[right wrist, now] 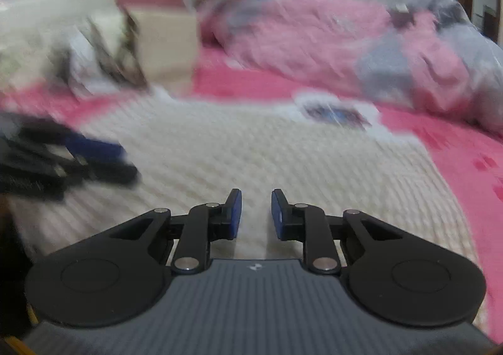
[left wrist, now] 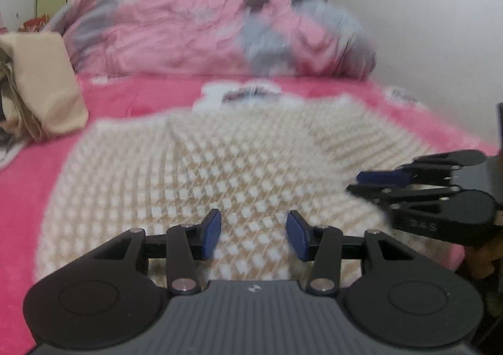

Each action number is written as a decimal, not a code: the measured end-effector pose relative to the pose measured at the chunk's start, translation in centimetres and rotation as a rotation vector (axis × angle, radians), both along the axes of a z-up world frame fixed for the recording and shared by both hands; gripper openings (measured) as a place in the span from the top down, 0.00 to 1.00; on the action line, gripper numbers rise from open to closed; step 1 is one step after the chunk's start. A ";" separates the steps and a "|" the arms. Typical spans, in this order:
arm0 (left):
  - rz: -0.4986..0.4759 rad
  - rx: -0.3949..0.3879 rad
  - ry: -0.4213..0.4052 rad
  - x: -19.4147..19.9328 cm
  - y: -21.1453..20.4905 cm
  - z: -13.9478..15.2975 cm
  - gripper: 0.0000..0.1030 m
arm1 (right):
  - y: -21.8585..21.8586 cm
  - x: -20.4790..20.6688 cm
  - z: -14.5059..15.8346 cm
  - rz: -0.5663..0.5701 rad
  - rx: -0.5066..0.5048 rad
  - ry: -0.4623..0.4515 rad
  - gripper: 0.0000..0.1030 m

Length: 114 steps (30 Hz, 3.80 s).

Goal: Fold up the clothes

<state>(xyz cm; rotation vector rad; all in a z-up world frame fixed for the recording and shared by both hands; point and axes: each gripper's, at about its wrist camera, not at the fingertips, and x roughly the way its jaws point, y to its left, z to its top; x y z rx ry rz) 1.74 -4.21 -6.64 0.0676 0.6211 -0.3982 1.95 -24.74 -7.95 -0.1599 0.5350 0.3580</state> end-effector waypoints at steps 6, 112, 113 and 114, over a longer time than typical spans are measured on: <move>0.012 -0.007 0.012 0.0 0.3 1.7 0.52 | 0.2 1.0 1.0 0.008 -0.056 0.021 0.82; 0.383 0.105 0.127 -0.3 -2.8 1.7 0.00 | -1.7 -1.6 1.3 -0.163 0.134 0.036 0.10; 0.385 0.106 0.127 -0.3 -2.9 1.7 0.00 | -1.4 -1.6 0.8 -0.160 0.107 0.027 0.08; 0.385 0.106 0.128 -0.3 -2.9 1.7 0.00 | -1.0 -1.7 0.3 -0.157 0.081 0.019 0.07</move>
